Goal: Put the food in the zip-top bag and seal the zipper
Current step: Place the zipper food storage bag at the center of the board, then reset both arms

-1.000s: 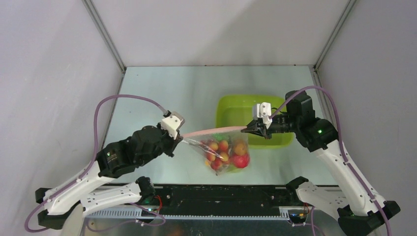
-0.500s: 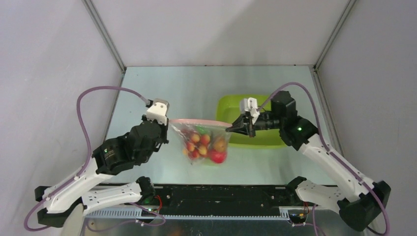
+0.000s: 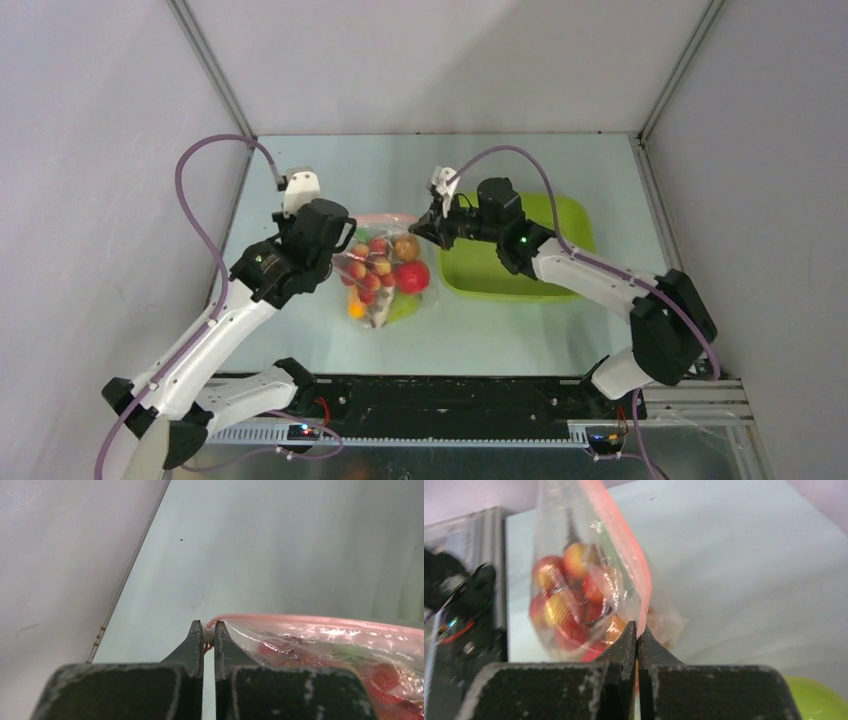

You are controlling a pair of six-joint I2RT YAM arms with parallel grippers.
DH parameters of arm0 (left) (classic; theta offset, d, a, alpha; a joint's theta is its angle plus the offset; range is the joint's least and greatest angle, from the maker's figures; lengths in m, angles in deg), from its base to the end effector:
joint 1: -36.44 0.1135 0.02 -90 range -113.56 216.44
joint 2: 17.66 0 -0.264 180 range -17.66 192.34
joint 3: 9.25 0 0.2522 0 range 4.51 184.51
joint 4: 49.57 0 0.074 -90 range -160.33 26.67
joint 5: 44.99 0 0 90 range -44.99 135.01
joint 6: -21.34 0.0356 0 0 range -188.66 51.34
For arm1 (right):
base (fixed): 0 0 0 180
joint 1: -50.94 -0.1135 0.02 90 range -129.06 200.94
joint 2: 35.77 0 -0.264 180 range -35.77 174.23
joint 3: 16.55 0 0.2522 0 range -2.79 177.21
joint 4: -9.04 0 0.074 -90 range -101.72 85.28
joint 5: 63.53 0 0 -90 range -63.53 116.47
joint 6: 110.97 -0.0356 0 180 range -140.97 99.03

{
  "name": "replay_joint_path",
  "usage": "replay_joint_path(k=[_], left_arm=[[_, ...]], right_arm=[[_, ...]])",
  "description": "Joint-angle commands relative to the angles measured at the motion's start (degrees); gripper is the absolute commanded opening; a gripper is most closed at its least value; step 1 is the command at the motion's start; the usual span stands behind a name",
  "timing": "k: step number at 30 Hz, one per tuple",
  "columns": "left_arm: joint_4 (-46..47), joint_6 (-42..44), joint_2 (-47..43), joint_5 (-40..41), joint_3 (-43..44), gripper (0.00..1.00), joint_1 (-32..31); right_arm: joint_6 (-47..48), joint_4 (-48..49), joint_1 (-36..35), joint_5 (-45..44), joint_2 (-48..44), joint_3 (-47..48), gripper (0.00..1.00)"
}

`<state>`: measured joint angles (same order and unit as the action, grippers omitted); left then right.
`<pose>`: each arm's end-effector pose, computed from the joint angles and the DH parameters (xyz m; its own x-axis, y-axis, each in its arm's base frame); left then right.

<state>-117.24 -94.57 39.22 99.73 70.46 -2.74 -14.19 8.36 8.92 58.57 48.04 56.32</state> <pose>0.1542 -0.0882 0.3658 -0.4550 0.0453 -0.8893 -0.3142 0.9263 0.2079 0.2408 0.2424 0.3071 -0.0360 -0.1670 -0.9853 -0.9647 0.2630 -0.0094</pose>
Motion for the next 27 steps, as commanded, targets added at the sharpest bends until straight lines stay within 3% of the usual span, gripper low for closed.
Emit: replay_joint_path(k=[1, 4, 6, 8, 9, 11, 18, 24, 27], left_arm=[[11.1, 2.9, -0.7, -2.1, -1.4, 0.03, 7.0], [18.6, 4.3, 0.7, -7.1, -3.9, 0.09, 10.8], [20.6, 4.8, 3.5, -9.7, -3.7, 0.17, 13.2], [20.7, 4.7, 6.5, -11.5, -1.8, 0.43, 15.2], [20.2, 4.7, 7.4, -11.8, -0.7, 0.70, 16.1], [17.5, 4.8, 10.3, -11.6, 3.2, 0.95, 16.5], [7.8, 2.6, 10.9, -11.0, 13.4, 1.00, 16.7], [6.3, -2.3, -1.8, -17.2, 6.3, 1.00, 16.7], [7.1, -4.7, -10.6, -19.1, -0.8, 1.00, 16.6]], right_arm=[[-6.1, 7.5, 1.4, -11.9, 7.0, 6.9, 0.02], [-10.7, 6.5, 3.1, -12.2, 14.4, 12.3, 0.11], [-14.1, 6.9, 4.5, -11.5, 17.9, 14.5, 0.24], [-16.5, 6.8, 5.5, -11.0, 20.1, 16.4, 0.55], [-17.6, 6.3, 5.9, -10.8, 20.7, 17.7, 0.75], [-18.0, 4.4, 6.6, -10.7, 20.3, 19.4, 0.95], [-21.3, -7.8, 11.0, -15.2, 9.7, 20.8, 0.99], [-30.6, -21.0, 20.4, -18.7, -7.4, 13.5, 0.99], [-29.9, -27.6, 25.2, -22.0, -15.6, 7.0, 0.99]])
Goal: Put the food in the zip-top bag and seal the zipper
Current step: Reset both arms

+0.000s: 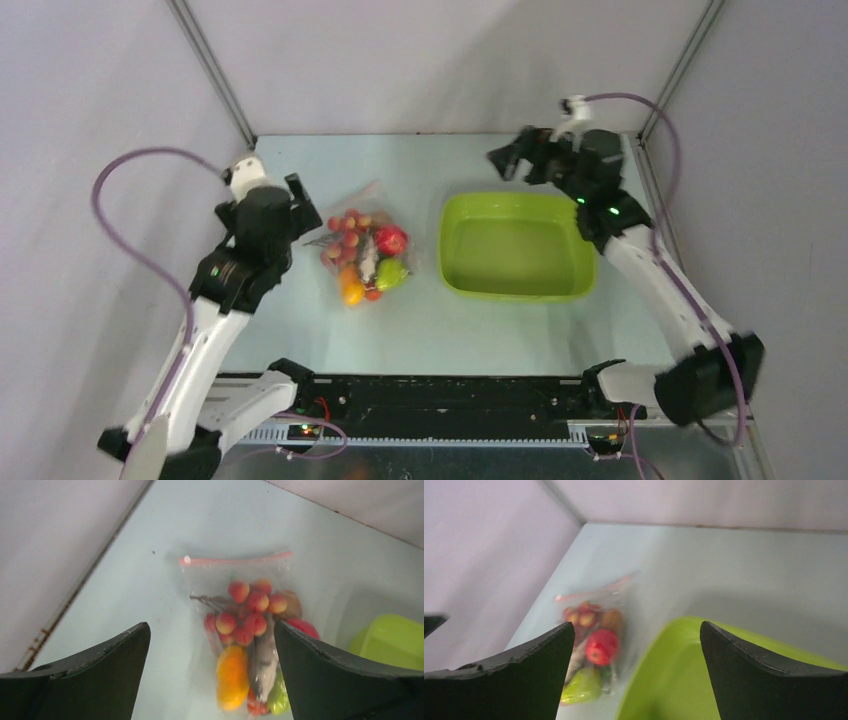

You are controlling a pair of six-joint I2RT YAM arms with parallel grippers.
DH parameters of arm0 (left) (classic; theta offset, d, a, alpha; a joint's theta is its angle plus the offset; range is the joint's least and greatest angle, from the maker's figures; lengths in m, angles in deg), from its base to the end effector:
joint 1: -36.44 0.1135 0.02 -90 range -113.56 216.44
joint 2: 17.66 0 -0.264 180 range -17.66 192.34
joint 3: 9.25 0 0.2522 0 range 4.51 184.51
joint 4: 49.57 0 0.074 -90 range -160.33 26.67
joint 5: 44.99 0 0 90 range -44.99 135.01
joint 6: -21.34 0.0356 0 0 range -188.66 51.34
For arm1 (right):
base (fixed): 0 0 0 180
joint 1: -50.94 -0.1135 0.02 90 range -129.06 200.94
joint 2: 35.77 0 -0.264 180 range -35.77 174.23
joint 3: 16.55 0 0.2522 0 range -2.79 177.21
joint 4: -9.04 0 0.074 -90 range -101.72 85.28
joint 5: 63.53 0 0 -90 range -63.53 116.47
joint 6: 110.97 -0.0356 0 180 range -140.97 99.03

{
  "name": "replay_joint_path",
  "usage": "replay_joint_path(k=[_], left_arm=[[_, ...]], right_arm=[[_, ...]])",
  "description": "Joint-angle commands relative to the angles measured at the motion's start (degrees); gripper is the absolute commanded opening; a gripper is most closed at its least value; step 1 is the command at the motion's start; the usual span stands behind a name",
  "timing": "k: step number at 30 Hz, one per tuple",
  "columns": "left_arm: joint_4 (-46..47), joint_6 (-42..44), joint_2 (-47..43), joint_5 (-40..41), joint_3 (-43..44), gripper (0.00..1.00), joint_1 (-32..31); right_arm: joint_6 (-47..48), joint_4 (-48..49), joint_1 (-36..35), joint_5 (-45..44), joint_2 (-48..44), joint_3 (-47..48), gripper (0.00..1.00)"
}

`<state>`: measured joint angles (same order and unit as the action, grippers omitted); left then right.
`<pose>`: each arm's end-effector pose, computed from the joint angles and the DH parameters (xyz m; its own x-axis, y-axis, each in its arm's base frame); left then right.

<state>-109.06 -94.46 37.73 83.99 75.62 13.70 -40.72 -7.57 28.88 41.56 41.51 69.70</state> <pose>0.1725 -0.0480 0.4040 -0.3274 -0.2296 -0.9166 -0.3825 0.9192 -0.0936 0.2916 0.1282 0.3959 -0.3193 0.2226 -0.9211 -0.5247 0.7679 0.3675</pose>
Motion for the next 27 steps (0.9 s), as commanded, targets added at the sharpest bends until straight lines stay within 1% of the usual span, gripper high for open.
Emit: replay_joint_path(k=[1, 2, 3, 4, 5, 6, 7, 8, 9, 12, 16, 20, 27], left_arm=[[-0.5, -5.2, -10.8, -3.8, -7.6, 1.00, 0.2], [0.1, -5.5, -13.4, -4.3, -10.6, 1.00, 0.2], [0.0, -6.6, -14.6, -4.3, -11.6, 1.00, 0.2], [-1.0, -7.3, -16.2, -4.0, -13.1, 1.00, 0.2], [-1.7, -8.7, -17.0, -3.8, -13.7, 1.00, 0.2], [-2.9, -9.3, -18.2, -3.5, -14.5, 1.00, 0.3], [-3.4, -10.5, -18.7, -3.4, -14.8, 1.00, 0.3], [-4.7, -11.0, -19.5, -2.8, -15.2, 1.00, 0.3], [-6.0, -12.4, -19.8, -2.0, -15.4, 1.00, 0.2], [-8.2, -14.6, -20.0, -0.8, -15.4, 1.00, 0.2], [-9.9, -16.1, -19.3, -0.1, -15.5, 1.00, 0.2], [-10.3, -17.5, -19.7, 0.7, -16.3, 1.00, 0.2], [-8.7, -17.7, -22.0, -0.9, -16.8, 1.00, 0.2]], right_arm=[[-2.4, -13.1, 7.1, -8.8, -13.5, -8.9, 0.99], [-2.0, -16.3, 7.8, -11.1, -15.9, -10.0, 1.00], [-1.8, -18.0, 9.1, -16.6, -20.1, -12.0, 0.99], [-1.8, -21.5, 10.0, -19.5, -22.3, -12.8, 0.99], [-1.3, -23.0, 10.3, -24.5, -26.6, -14.5, 0.99], [-1.1, -25.8, 10.6, -26.9, -28.6, -15.3, 0.99], [-1.3, -26.9, 10.7, -32.3, -32.6, -17.0, 0.99], [-1.9, -28.5, 10.8, -33.5, -34.5, -18.0, 0.99], [-2.0, -29.1, 10.8, -35.2, -38.3, -19.9, 0.99], [-3.5, -31.3, 10.8, -36.6, -45.7, -22.7, 0.99], [-6.8, -35.3, 10.8, -37.9, -50.5, -24.6, 1.00], [-7.0, -38.2, 10.8, -42.5, -52.3, -25.5, 0.99], [-5.9, -40.7, 10.8, -44.6, -53.5, -26.8, 0.99]])
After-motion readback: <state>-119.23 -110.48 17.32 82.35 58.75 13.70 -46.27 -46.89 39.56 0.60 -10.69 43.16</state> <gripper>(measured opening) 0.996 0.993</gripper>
